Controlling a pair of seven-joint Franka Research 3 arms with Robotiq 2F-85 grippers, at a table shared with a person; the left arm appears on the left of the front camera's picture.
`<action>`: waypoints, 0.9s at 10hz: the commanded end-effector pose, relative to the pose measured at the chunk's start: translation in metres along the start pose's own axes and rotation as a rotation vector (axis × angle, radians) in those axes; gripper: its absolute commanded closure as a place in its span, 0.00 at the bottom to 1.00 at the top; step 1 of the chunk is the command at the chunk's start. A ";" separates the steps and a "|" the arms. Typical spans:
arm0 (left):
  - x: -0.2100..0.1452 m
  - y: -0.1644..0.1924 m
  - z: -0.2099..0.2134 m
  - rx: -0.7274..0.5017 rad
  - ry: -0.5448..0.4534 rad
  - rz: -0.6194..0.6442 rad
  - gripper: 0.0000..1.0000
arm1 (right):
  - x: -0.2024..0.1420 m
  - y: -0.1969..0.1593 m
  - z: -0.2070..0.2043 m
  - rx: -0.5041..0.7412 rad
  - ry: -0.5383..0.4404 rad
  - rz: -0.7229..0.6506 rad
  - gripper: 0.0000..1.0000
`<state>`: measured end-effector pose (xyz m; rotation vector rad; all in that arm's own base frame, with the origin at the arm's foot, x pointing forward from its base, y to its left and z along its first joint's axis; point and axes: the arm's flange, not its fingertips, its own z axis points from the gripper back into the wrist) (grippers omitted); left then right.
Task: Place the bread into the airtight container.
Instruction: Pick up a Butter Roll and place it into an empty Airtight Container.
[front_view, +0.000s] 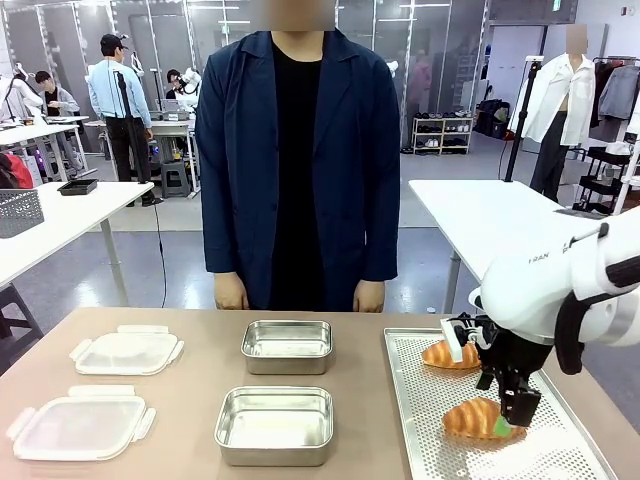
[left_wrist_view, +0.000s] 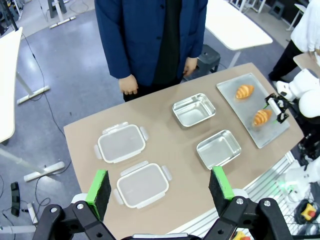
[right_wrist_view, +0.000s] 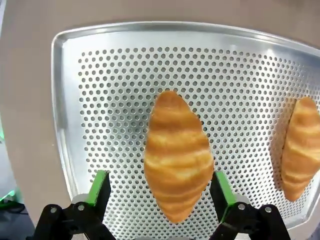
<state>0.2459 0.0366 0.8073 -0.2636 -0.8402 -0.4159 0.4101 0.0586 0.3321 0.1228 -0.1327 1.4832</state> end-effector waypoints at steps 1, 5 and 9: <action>0.002 -0.001 0.002 0.000 0.013 -0.014 0.00 | 0.003 -0.007 -0.011 -0.026 0.003 -0.044 0.00; 0.002 -0.001 0.002 0.000 0.013 -0.014 0.00 | 0.005 -0.012 -0.032 -0.040 0.044 -0.080 0.00; 0.002 -0.001 0.002 0.000 0.013 -0.014 0.00 | 0.006 -0.012 -0.046 -0.041 0.104 -0.086 0.04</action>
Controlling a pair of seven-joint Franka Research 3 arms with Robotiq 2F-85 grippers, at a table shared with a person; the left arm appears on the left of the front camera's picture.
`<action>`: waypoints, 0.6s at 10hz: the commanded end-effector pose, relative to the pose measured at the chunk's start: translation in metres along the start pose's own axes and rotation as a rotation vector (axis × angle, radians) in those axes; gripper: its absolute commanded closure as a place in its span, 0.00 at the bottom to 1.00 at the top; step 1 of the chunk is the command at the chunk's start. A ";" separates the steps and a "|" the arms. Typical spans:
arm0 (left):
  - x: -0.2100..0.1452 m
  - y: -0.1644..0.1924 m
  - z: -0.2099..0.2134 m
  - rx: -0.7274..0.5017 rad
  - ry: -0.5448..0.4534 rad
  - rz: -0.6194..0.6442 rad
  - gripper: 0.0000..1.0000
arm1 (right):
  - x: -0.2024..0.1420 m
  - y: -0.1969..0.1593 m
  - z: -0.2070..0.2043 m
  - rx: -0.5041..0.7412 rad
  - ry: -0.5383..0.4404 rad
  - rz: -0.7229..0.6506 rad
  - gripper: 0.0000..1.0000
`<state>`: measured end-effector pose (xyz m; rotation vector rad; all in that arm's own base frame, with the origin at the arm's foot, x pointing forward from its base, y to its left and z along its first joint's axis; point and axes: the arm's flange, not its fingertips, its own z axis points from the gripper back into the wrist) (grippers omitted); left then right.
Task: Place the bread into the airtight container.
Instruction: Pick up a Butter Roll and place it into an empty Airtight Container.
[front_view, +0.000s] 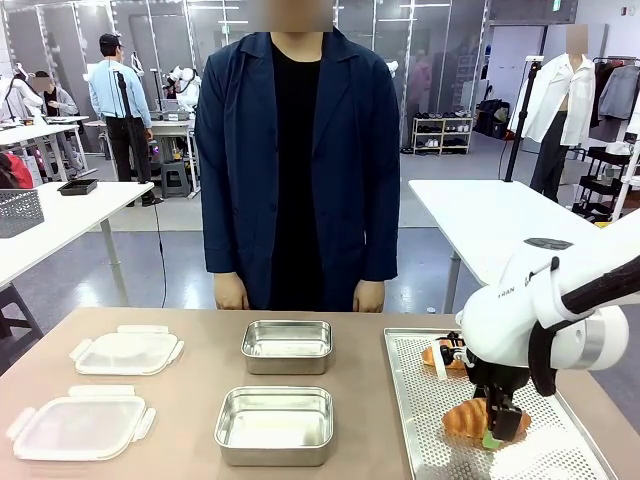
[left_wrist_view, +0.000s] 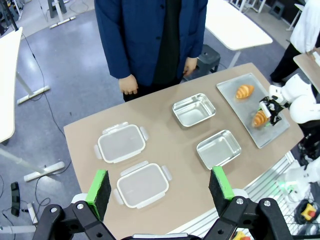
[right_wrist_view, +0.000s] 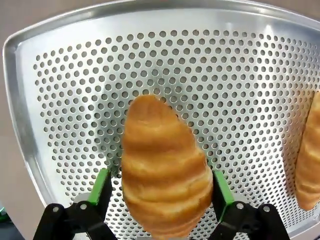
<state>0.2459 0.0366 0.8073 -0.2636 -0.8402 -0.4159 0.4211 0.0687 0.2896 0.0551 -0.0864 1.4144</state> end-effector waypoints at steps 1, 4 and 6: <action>0.002 -0.001 0.002 0.000 0.013 -0.014 0.00 | 0.002 -0.001 -0.001 -0.025 0.035 -0.015 0.17; 0.002 -0.001 0.002 0.000 0.013 -0.014 0.00 | 0.001 0.002 0.007 -0.023 0.024 -0.012 0.44; 0.002 -0.001 0.002 0.000 0.013 -0.014 0.00 | 0.005 0.001 0.025 -0.010 0.032 -0.028 0.61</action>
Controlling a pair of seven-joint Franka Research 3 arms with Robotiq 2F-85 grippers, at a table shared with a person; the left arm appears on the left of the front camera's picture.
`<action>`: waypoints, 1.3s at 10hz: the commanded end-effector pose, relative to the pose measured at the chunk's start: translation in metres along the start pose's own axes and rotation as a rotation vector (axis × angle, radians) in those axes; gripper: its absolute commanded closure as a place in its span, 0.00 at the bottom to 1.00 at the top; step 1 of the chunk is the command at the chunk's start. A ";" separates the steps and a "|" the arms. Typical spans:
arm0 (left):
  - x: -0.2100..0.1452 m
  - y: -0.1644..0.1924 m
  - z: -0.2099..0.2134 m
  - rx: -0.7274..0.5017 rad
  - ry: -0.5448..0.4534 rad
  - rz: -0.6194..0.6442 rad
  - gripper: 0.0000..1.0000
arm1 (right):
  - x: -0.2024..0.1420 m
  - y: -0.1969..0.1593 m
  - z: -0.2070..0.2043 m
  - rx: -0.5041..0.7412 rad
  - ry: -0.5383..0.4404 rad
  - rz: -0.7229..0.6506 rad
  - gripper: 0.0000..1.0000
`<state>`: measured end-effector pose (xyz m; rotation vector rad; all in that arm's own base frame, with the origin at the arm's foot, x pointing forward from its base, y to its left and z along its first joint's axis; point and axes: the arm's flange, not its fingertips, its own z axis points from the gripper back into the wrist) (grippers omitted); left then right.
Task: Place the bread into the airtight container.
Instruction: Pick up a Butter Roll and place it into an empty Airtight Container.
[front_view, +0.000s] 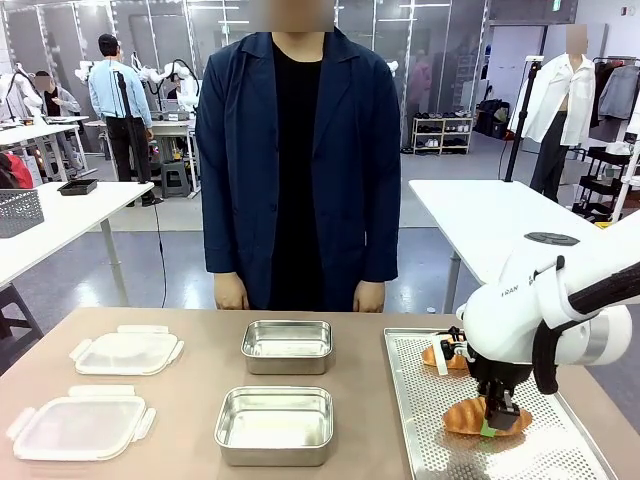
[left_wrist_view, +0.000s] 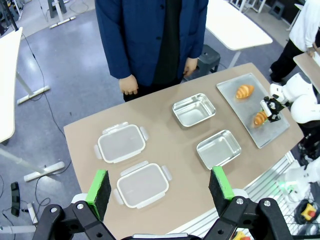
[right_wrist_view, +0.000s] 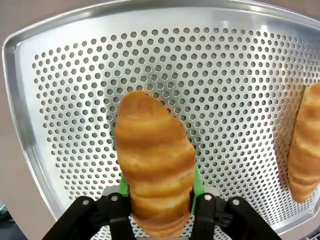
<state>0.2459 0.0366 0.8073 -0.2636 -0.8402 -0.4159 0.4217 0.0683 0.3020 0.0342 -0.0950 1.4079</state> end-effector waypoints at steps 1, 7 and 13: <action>0.002 -0.001 0.002 0.000 0.013 -0.014 0.00 | 0.009 0.001 0.025 -0.003 0.041 -0.031 0.61; 0.002 -0.001 0.002 0.000 0.013 -0.014 0.00 | 0.151 0.032 0.106 -0.015 0.116 -0.017 0.61; 0.002 -0.001 0.002 0.000 0.013 -0.014 0.00 | 0.320 0.056 0.070 -0.002 0.080 -0.016 0.61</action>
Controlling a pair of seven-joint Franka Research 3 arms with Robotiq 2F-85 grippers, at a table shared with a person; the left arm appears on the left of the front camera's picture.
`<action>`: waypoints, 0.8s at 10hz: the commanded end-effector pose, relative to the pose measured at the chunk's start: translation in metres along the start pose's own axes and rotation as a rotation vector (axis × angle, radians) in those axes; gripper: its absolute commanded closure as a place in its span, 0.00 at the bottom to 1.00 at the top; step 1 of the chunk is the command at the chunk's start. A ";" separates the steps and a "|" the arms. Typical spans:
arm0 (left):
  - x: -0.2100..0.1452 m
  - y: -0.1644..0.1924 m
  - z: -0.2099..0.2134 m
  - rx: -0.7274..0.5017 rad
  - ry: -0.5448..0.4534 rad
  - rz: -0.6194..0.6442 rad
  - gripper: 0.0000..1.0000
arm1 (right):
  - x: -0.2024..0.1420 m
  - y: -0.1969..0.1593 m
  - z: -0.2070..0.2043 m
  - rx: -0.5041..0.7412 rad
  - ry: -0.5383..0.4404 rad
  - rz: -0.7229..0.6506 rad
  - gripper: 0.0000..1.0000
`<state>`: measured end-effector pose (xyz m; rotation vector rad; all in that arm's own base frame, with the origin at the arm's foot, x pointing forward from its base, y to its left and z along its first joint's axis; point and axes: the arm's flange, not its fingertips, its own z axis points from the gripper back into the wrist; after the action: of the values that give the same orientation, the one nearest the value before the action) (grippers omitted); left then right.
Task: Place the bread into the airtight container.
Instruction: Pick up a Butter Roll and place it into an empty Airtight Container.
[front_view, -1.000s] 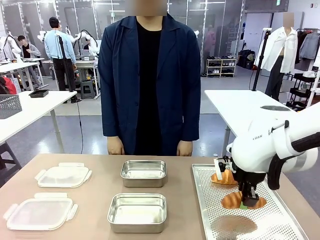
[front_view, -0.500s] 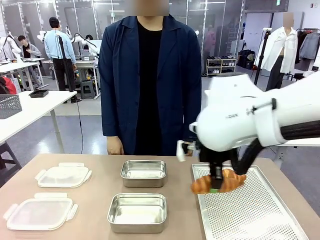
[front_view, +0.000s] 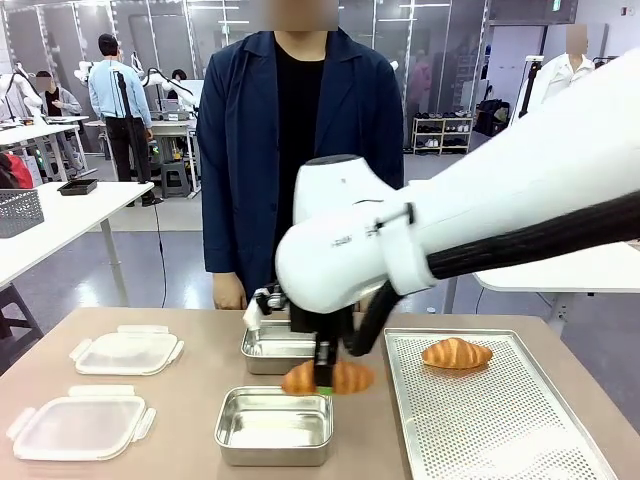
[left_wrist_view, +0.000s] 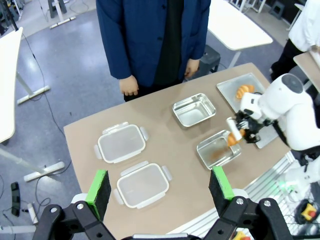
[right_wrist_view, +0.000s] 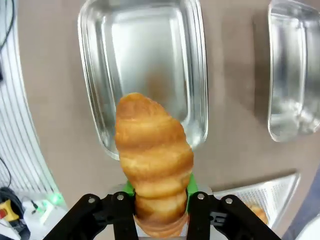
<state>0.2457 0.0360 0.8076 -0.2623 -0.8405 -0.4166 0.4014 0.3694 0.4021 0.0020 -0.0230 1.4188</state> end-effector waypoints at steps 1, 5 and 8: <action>0.001 0.000 0.002 -0.001 0.013 -0.013 0.00 | 0.037 -0.008 -0.013 -0.018 -0.001 -0.022 0.61; 0.001 0.000 0.002 -0.001 0.013 -0.013 0.00 | 0.072 -0.005 -0.039 0.028 0.001 -0.026 0.61; 0.001 0.000 0.002 -0.001 0.013 -0.013 0.00 | 0.074 0.000 -0.050 0.055 0.010 -0.004 0.30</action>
<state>0.2457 0.0361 0.8076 -0.2622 -0.8404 -0.4165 0.4160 0.4390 0.3516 0.0676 0.0220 1.4288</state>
